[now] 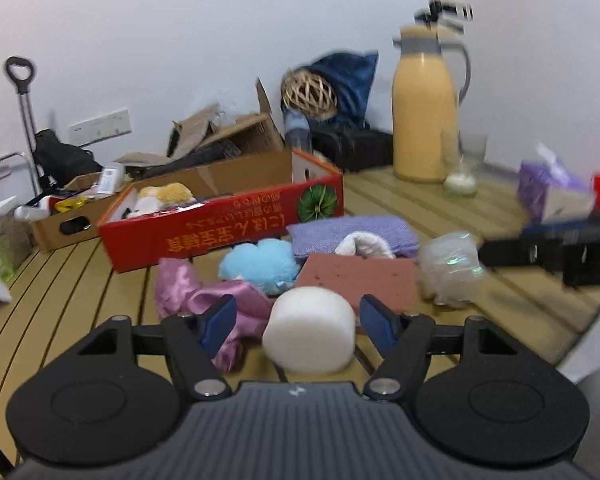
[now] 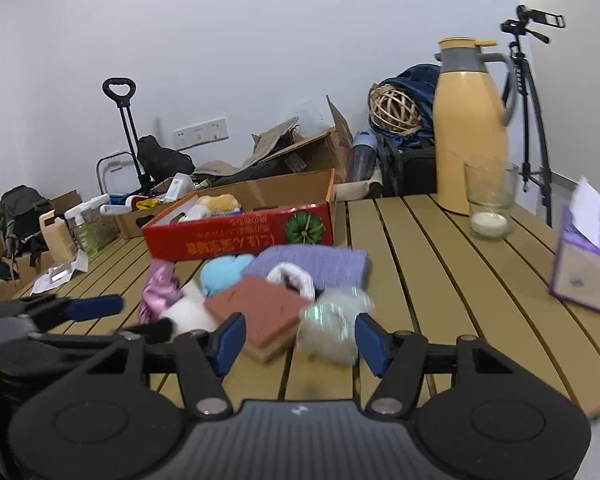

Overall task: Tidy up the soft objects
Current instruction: 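Grasp the white foam cylinder with the left gripper while the right gripper grasps a white cloth, then drop the foam cylinder from the left gripper into the box while the right drops the cloth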

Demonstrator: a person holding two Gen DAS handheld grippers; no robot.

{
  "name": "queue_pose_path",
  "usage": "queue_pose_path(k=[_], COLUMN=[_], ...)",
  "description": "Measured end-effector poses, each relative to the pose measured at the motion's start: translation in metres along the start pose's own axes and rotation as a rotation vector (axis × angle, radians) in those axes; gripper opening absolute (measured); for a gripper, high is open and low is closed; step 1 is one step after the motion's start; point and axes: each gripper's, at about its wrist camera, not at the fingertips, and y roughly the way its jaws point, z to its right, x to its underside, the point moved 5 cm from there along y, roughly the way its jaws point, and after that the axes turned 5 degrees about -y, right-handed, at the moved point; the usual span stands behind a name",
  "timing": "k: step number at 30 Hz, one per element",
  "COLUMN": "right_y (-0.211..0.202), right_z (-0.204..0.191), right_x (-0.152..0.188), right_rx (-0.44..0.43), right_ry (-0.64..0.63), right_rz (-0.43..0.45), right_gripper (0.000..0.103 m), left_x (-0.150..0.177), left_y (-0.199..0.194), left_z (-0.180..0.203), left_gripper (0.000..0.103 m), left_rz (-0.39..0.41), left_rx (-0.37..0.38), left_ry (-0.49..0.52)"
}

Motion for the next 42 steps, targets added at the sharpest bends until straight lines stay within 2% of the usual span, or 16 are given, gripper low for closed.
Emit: queue_pose_path(k=[4,6,7,11,13,14,16,18,20,23,27,32,37,40,42], right_y=[0.056,0.085,0.1,0.148,0.157,0.158,0.158,0.153,0.143,0.111,0.05,0.008,0.023,0.062,0.103], right_z=[-0.003,-0.004,-0.003,-0.006,-0.004,-0.002,-0.004,-0.008,-0.009,-0.015,-0.028,-0.037,-0.034,-0.033,-0.026], right_x=[-0.023,-0.031,-0.035,-0.033,-0.025,-0.024,-0.027,-0.028,-0.034,-0.052,-0.07,-0.07,-0.085,-0.117,-0.145], right_rx=[-0.046,-0.046,-0.037,0.006,0.0,-0.007,-0.01,0.026,0.023,0.042,-0.038,-0.115,-0.189,-0.213,-0.193], right_ry=[-0.01,-0.012,-0.009,-0.021,-0.009,0.007,-0.002,-0.049,-0.045,-0.055,-0.051,-0.041,-0.009,-0.055,-0.084], right_rz=[-0.044,-0.077,-0.098,-0.19,-0.207,-0.197,-0.183,-0.165,-0.14,-0.045,0.076,0.098,0.057,0.019,-0.014], right_gripper=[0.06,0.06,0.06,0.059,0.052,0.048,0.018,0.014,0.014,0.014,0.014,0.014,0.014,0.014,0.014], left_x=[0.009,0.016,0.02,0.018,0.014,0.011,0.006,0.0,-0.006,-0.018,-0.031,-0.038,-0.06,-0.101,-0.135], left_y=[0.034,0.039,0.041,0.038,0.034,0.031,0.026,0.021,0.012,-0.011,-0.052,-0.084,-0.068,-0.026,0.022], left_z=[0.0,-0.002,-0.003,-0.009,-0.011,-0.013,-0.016,-0.02,-0.024,-0.033,-0.049,-0.069,-0.079,-0.098,-0.116], left_gripper=[0.069,0.059,0.058,0.055,0.054,0.054,0.054,0.054,0.054,0.054,0.054,0.054,0.054,0.054,0.055], left_rz=[-0.099,-0.142,-0.151,-0.122,-0.103,-0.094,-0.082,-0.065,-0.036,0.02,0.106,0.151,0.162,0.13,0.075], left_rx=[0.02,0.051,0.058,0.078,0.093,0.106,0.118,0.12,0.117,0.105,0.078,0.06,0.062,0.096,0.089], left_ry=[0.005,-0.004,-0.005,-0.033,-0.036,-0.045,-0.065,-0.082,-0.092,-0.111,-0.144,-0.2,-0.178,-0.16,-0.162])
